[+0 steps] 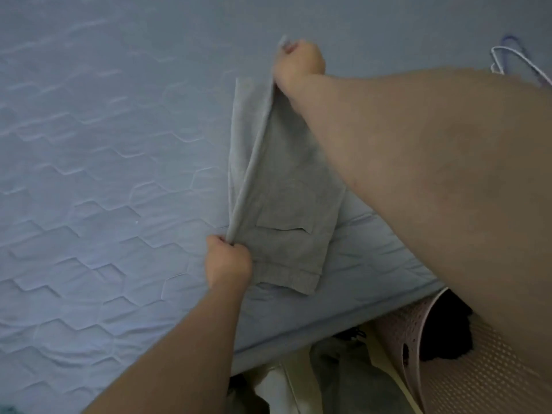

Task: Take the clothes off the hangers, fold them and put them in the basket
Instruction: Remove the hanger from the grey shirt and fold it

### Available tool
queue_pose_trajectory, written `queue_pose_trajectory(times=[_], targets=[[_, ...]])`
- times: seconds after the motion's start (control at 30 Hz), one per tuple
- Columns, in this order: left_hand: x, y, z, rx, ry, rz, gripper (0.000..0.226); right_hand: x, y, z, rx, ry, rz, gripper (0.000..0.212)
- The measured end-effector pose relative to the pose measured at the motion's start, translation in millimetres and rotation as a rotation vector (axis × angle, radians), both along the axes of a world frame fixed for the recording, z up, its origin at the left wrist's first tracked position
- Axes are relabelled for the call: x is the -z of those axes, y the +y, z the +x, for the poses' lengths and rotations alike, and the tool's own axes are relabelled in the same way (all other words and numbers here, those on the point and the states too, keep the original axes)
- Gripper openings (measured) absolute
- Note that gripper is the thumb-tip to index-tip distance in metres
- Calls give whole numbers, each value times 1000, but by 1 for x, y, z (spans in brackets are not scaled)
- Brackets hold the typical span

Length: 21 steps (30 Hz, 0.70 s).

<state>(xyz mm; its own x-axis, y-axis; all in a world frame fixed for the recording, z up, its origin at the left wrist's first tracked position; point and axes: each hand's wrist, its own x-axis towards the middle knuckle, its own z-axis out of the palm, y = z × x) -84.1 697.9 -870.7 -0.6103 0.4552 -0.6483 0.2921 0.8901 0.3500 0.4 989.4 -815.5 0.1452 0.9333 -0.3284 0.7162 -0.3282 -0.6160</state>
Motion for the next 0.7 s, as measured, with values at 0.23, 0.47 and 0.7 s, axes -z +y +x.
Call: queue_pose_trajectory(times=[0.23,0.47,0.7], targets=[[28,-2,-17,24,-78,-118,44,51,-59,10,-167,-26,-129,28],[37,-16,-15,87,-175,-148,21,77,-174,80,258,-258,-175,34],[43,-22,-27,-108,-368,-83,36,97,-304,72,746,399,-661,81]])
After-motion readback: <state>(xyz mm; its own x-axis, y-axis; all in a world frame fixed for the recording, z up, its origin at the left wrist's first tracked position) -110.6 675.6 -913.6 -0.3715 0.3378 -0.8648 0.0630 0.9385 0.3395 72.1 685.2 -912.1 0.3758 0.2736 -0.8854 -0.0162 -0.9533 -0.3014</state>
